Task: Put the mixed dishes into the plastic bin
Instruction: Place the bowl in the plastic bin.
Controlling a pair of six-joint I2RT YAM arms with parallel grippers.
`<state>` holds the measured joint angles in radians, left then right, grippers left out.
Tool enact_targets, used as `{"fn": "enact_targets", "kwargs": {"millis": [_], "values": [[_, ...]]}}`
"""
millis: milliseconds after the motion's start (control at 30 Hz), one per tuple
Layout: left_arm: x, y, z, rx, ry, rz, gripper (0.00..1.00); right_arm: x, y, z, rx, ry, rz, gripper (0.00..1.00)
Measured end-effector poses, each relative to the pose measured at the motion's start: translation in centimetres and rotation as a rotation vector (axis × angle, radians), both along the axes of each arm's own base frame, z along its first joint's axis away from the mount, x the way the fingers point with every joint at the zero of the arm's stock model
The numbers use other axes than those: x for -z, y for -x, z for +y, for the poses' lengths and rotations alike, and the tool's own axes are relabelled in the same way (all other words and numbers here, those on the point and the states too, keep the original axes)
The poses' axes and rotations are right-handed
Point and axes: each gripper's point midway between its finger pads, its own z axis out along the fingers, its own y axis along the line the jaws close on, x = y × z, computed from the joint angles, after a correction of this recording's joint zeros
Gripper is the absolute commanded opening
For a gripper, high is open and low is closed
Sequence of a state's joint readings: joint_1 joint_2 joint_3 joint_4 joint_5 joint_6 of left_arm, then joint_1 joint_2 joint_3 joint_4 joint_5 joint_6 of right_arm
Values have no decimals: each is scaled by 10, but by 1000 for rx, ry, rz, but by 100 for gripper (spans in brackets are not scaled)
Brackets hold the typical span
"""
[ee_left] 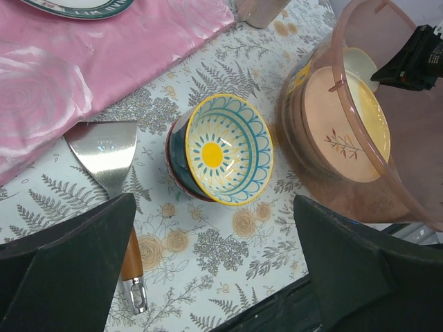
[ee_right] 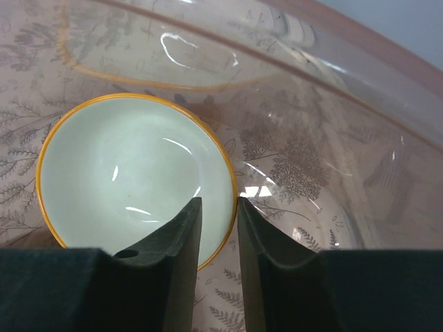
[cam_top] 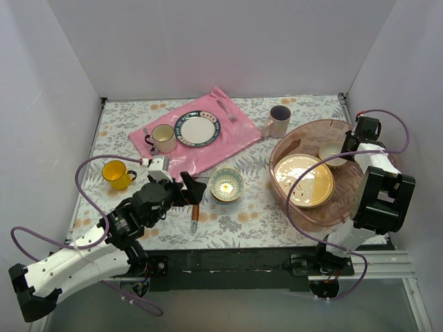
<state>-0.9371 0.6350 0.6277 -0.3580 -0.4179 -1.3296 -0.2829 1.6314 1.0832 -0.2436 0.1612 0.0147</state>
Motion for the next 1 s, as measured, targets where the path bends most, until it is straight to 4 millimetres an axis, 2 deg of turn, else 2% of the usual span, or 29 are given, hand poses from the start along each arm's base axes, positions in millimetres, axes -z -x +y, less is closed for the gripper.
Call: {"fn": "enact_targets", "kwargs": {"millis": [133,267,367,433,567,700,1000], "values": [[-1,1,-2,9,9,3,98,0,0,0,-5,-9,-1,43],[-3,1,-5,16,25,0,98,-3,3,4,-34,-13,1,55],[-3,1,-10,31,34,5,98,-18,3,8,-72,-8,-28,59],[-3,1,-15,43,42,10,98,-33,3,13,-106,-3,-63,63],[-2,1,-26,74,62,27,98,-65,2,26,-196,-4,-147,66],[0,2,-38,108,88,47,98,-90,3,47,-329,-24,-227,67],[6,4,-64,170,155,101,98,-144,36,133,-801,-166,-422,70]]}}
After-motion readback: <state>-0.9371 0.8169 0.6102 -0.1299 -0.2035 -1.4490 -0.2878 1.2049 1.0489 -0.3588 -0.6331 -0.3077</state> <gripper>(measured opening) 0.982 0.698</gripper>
